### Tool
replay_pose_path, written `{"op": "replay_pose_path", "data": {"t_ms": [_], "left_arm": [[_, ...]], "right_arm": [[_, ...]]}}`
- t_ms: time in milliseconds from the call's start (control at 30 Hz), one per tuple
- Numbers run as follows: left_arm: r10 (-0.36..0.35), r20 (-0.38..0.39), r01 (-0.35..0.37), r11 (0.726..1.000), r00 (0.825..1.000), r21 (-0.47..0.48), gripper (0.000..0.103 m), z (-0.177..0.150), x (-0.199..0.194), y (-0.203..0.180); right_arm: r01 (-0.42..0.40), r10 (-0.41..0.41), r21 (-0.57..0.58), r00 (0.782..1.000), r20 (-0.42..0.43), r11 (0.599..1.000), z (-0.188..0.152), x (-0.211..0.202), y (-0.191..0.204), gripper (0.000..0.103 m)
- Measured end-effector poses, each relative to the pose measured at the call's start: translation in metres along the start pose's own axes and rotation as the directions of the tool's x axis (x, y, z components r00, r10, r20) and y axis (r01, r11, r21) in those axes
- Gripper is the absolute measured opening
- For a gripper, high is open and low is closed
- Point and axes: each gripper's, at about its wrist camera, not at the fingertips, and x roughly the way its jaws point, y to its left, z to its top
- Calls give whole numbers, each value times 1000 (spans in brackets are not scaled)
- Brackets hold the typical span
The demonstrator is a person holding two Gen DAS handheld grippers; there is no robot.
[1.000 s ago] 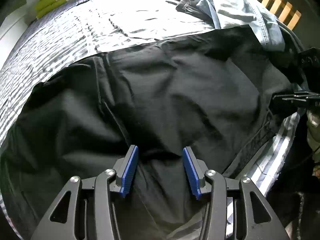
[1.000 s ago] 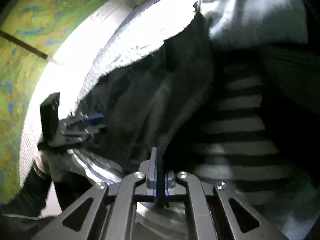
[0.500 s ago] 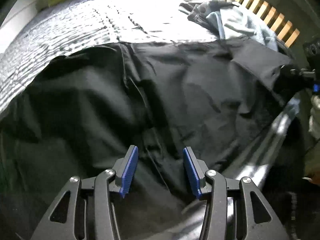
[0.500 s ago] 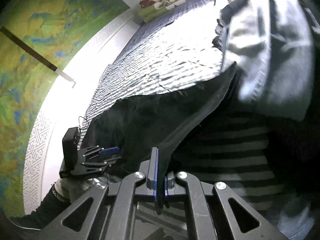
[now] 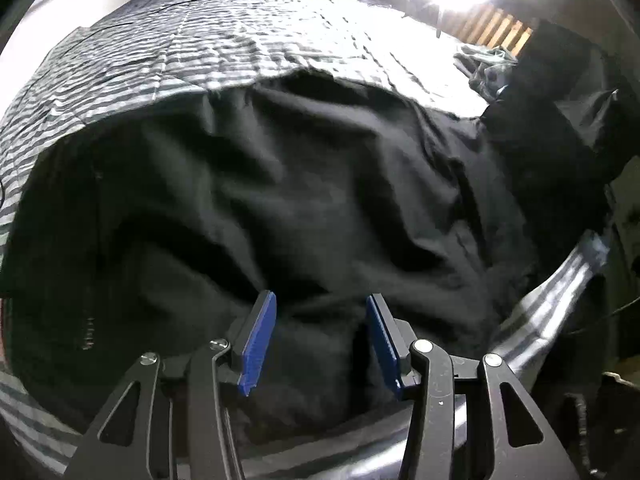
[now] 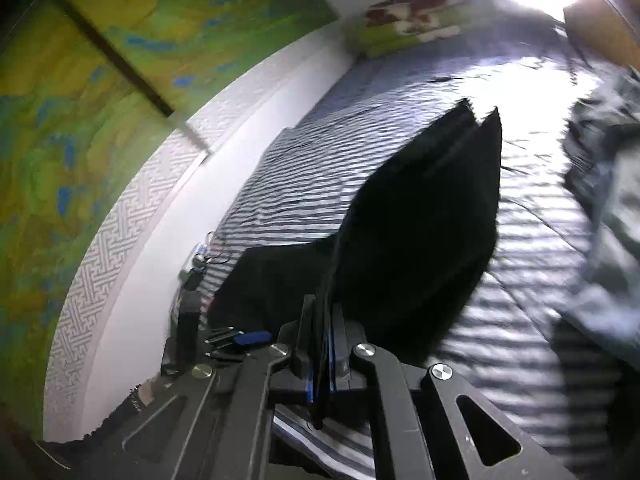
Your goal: Fold clothes
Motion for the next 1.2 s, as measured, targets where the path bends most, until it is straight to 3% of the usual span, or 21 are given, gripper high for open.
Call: {"op": "replay_pose_path", "data": {"t_ms": [67, 167, 267, 400, 567, 667, 833, 933, 1033, 1100, 1200], "left_arm": [[-20, 84, 24, 999, 996, -46, 51, 8, -24, 15], [12, 195, 16, 990, 981, -143, 51, 19, -56, 51], [9, 257, 66, 958, 966, -279, 51, 22, -71, 99], [7, 262, 103, 910, 965, -402, 51, 11, -74, 145], [32, 274, 100, 884, 961, -457, 51, -5, -79, 173], [18, 269, 115, 874, 963, -472, 51, -8, -75, 181], [2, 254, 115, 887, 967, -447, 51, -4, -68, 179], [-10, 264, 132, 883, 965, -451, 51, -3, -70, 179], [-14, 282, 146, 879, 959, -453, 51, -6, -77, 180], [-27, 290, 163, 874, 957, -458, 52, -10, -81, 182], [-60, 278, 186, 872, 959, -452, 61, -10, -77, 180]], "right_arm": [[-24, 23, -44, 999, -24, 999, 6, 20, 24, 4], [-58, 49, -122, 996, -74, 991, 7, 54, 62, 4], [-94, 68, -196, 988, -135, 976, 2, 100, 100, 4], [-117, 51, -294, 973, -223, 949, -21, 174, 142, 4], [-90, -27, -316, 936, -350, 944, -63, 268, 158, 4], [-58, -71, -342, 933, -354, 938, -80, 292, 163, 4], [-35, -107, -383, 933, -344, 923, -83, 300, 171, 10], [-79, -58, -351, 930, -362, 933, -75, 296, 174, 29], [-176, 79, -279, 941, -329, 944, -62, 259, 171, 35], [-193, 123, -244, 953, -278, 950, -54, 226, 157, 38], [-85, 47, -220, 984, -171, 972, -46, 173, 114, 39]]}}
